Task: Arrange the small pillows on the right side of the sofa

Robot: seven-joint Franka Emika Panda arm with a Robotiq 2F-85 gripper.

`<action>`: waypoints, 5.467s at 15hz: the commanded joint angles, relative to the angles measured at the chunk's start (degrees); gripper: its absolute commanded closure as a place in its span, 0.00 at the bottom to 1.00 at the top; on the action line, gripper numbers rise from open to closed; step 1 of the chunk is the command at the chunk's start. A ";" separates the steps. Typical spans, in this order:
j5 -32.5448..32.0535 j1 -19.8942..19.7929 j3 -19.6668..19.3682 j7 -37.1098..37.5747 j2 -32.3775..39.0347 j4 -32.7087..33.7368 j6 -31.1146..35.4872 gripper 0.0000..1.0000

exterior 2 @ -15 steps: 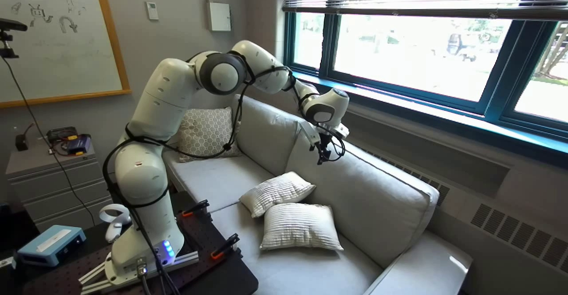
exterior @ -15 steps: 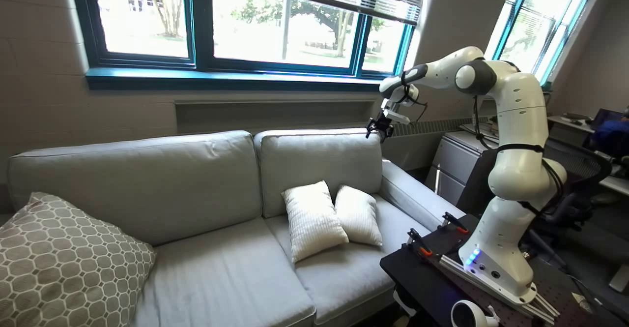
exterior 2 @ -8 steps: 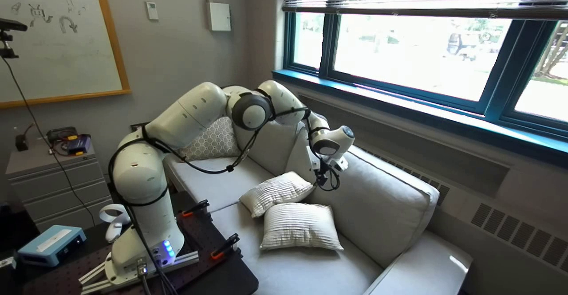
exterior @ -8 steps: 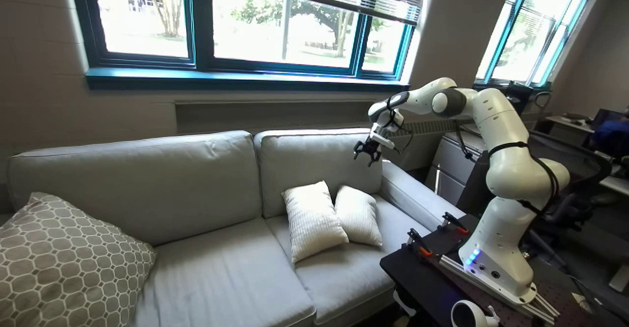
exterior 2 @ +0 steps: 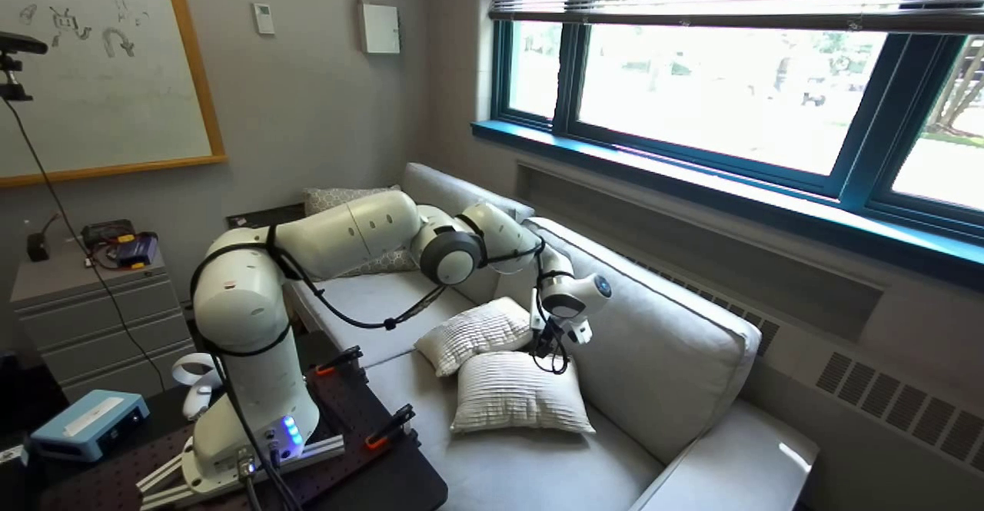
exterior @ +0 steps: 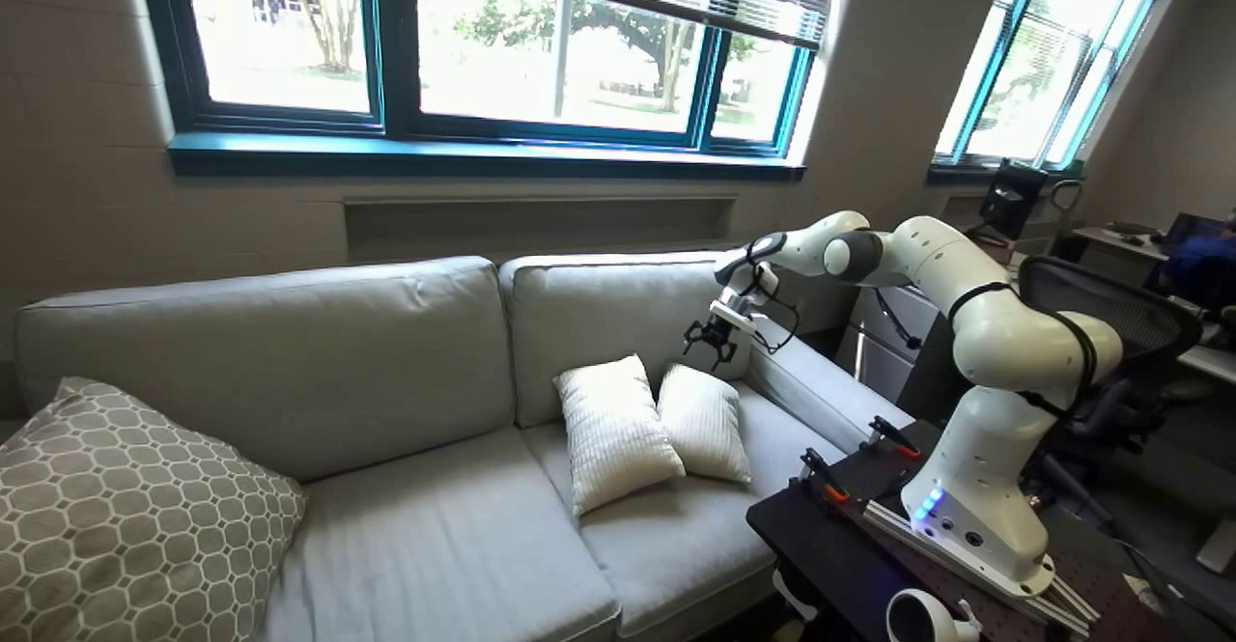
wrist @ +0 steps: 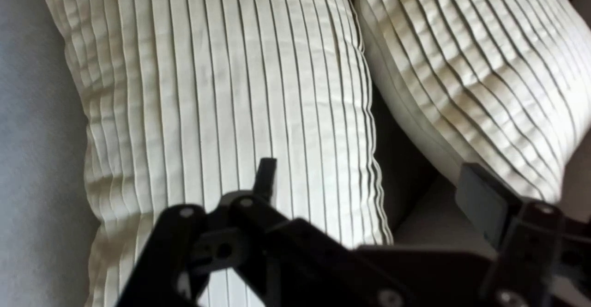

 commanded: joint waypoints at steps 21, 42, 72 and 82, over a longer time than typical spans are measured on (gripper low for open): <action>-6.86 9.05 -0.47 17.35 10.78 16.26 -8.80 0.00; -19.01 13.16 -6.46 40.41 10.45 14.21 -6.97 0.00; -17.21 15.25 -5.22 47.01 10.49 -2.39 10.30 0.66; -9.42 10.53 -3.74 45.95 0.69 -16.43 33.57 1.00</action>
